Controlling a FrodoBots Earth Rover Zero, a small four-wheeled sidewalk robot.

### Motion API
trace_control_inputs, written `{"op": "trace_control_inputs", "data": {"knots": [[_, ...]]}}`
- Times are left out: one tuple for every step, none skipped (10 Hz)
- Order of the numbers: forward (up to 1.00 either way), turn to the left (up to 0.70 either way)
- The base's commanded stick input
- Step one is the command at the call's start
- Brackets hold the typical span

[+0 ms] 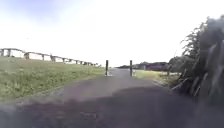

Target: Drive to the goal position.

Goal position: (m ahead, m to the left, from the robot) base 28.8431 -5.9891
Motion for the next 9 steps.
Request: {"op": "trace_control_inputs", "data": {"knots": [[1.00,-0.27],[1.00,-0.27],[1.00,-0.27],[1.00,-0.09],[1.00,0.00],[1.00,0.00],[1.00,0.00],[1.00,0.00],[1.00,0.00]]}}
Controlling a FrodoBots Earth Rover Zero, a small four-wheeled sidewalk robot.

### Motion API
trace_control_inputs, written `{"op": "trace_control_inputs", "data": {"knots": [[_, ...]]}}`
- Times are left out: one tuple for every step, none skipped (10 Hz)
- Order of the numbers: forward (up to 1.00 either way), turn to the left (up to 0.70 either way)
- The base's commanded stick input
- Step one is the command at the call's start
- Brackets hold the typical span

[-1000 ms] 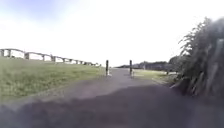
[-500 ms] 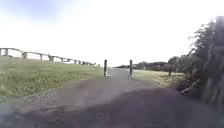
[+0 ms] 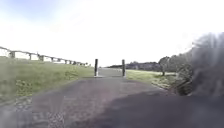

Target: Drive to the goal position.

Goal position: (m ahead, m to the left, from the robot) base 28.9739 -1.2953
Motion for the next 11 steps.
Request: {"op": "trace_control_inputs", "data": {"knots": [[1.00,0.00],[1.00,0.00],[1.00,0.00],[1.00,0.00],[1.00,0.00],[1.00,0.00],[1.00,0.00],[1.00,0.10],[1.00,0.00],[1.00,0.00],[1.00,0.00]]}}
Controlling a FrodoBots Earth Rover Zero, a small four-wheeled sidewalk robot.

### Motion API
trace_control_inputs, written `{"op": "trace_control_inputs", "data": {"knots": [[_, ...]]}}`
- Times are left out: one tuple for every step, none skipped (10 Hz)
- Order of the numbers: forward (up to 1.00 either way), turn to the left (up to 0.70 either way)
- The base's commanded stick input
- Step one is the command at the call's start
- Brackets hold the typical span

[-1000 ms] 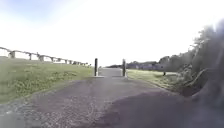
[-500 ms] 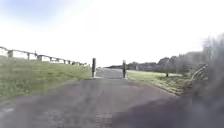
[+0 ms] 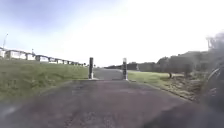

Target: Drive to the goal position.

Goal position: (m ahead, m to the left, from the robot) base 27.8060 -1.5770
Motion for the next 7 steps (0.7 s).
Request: {"op": "trace_control_inputs", "data": {"knots": [[1.00,0.00],[1.00,0.00],[1.00,0.00],[1.00,0.00],[1.00,0.00],[1.00,0.00],[1.00,0.00]]}}
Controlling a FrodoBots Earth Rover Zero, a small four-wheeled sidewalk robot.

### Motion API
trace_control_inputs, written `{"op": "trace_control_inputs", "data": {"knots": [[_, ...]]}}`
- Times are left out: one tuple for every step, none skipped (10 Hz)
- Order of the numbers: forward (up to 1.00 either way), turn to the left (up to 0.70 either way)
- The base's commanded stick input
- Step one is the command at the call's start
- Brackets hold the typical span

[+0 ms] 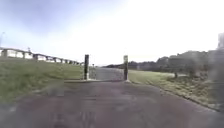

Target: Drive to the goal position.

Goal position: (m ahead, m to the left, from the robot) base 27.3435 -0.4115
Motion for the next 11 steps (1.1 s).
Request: {"op": "trace_control_inputs", "data": {"knots": [[1.00,0.00],[1.00,0.00],[1.00,0.00],[1.00,0.00],[1.00,0.15],[1.00,0.27],[1.00,0.27],[1.00,0.27],[1.00,0.27],[1.00,0.27],[1.00,0.27]]}}
